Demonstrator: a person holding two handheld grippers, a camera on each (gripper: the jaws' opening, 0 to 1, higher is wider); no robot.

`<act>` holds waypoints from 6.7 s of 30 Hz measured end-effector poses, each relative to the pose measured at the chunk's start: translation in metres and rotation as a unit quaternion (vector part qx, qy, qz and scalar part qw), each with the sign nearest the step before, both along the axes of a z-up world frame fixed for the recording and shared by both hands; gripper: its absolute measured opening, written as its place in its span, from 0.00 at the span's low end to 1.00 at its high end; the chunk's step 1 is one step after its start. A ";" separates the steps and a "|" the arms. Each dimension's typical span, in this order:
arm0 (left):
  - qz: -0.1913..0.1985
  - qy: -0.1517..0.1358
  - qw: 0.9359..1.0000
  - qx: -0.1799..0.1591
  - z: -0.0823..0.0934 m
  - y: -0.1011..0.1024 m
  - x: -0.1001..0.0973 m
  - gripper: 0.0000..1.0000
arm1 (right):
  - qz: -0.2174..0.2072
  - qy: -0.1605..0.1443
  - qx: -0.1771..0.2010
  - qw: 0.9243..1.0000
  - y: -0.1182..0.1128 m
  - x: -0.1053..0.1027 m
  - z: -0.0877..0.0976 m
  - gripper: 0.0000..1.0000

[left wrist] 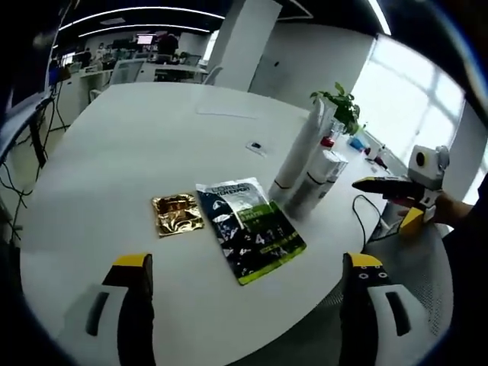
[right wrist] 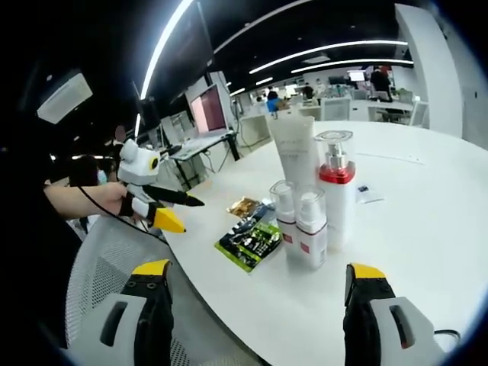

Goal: Arrange the skincare products in the storage area until every visible bottle or jar stands upright without overlapping.

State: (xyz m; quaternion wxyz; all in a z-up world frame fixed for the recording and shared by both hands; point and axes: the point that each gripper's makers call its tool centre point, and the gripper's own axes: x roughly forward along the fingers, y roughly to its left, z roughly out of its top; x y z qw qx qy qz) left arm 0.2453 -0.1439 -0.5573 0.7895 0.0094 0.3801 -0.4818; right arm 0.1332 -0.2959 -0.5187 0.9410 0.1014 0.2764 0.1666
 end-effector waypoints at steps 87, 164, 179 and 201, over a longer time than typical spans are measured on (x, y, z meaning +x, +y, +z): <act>-0.277 -0.033 0.939 0.201 -0.026 -0.250 0.110 0.79 | -0.095 0.022 -0.013 0.995 -0.040 0.001 -0.012 0.93; -0.175 -0.052 0.952 0.245 -0.013 -0.226 0.151 0.38 | -0.067 0.036 -0.010 0.997 -0.031 0.000 -0.019 0.92; -0.109 -0.040 0.964 0.240 -0.004 -0.147 0.136 0.37 | -0.045 0.034 -0.006 0.998 -0.022 -0.001 -0.017 0.92; 0.047 0.044 0.976 0.207 -0.017 -0.029 0.093 0.37 | -0.027 0.031 -0.004 0.999 -0.015 -0.002 -0.016 0.91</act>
